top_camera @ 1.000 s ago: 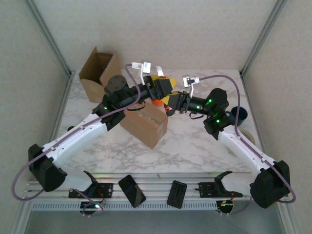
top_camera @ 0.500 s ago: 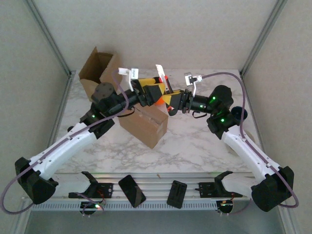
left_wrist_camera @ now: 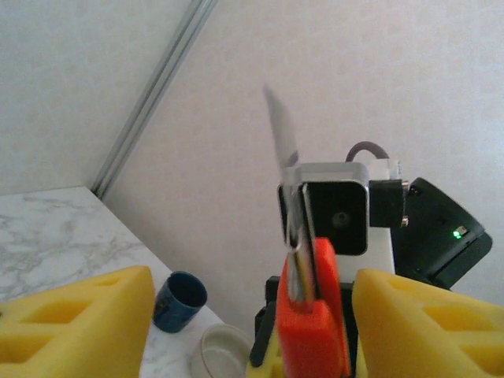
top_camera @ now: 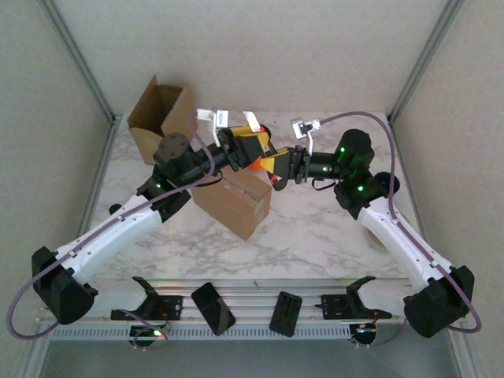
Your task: Unpack the express box
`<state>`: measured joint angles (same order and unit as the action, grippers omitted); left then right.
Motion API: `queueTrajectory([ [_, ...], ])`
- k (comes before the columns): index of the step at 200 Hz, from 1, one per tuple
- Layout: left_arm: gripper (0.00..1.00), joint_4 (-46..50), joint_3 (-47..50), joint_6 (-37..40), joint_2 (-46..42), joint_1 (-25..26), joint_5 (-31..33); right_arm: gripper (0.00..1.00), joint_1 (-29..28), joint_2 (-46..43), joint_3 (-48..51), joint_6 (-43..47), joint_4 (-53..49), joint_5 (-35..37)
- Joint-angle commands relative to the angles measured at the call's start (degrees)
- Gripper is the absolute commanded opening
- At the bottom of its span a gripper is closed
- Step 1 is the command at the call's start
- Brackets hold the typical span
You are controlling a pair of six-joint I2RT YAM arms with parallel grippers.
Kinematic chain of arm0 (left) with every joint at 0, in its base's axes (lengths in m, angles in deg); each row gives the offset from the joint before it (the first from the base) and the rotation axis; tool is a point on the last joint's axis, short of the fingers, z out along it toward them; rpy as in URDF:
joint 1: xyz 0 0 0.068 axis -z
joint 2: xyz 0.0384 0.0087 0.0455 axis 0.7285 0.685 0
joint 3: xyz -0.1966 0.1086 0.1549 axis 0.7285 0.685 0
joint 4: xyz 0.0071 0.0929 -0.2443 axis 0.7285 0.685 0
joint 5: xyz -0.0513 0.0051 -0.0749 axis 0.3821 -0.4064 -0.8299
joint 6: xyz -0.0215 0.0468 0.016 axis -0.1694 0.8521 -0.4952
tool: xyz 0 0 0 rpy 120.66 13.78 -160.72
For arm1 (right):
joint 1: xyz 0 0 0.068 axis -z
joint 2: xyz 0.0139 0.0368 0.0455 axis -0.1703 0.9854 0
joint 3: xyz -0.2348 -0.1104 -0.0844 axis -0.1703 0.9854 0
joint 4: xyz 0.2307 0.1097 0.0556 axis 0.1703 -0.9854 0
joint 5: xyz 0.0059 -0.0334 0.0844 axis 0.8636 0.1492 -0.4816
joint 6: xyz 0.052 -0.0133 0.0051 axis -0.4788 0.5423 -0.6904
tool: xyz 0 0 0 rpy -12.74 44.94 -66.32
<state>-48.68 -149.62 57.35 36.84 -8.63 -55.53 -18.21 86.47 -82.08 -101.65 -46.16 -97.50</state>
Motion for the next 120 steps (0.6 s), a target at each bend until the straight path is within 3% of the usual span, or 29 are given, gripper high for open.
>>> queueTrajectory([
  [1,0.54,-3.64,0.4,0.26,-0.24,-0.34,-1.95,0.0,-0.08,0.02,-2.69,3.51,-3.25,-2.38],
  [47,0.19,-4.19,0.64,0.0,-0.24,-0.29,-3.01,0.0,-0.01,0.18,-2.95,3.7,-3.68,-2.31],
  [65,0.0,-4.34,0.81,-0.03,-0.24,-0.34,-3.43,0.0,-0.03,0.42,-3.48,3.5,-3.68,-2.35],
  [94,0.0,-5.42,2.08,-0.85,-0.52,-0.34,-3.35,0.0,0.01,0.98,-4.48,1.91,-2.09,-2.24],
  [104,0.0,-6.35,2.68,-1.5,-0.53,-0.34,-3.31,0.13,-0.05,1.03,-4.42,0.57,-0.14,-1.9],
  [113,0.0,-7.41,3.3,-2.29,-0.66,-0.34,-3.09,0.31,-0.03,1.18,-4.17,-0.98,2.66,-1.4],
  [120,0.0,-8.24,3.73,-2.99,-0.69,-0.34,-3.0,0.38,-0.09,1.33,-3.9,-2.31,4.91,-1.18],
])
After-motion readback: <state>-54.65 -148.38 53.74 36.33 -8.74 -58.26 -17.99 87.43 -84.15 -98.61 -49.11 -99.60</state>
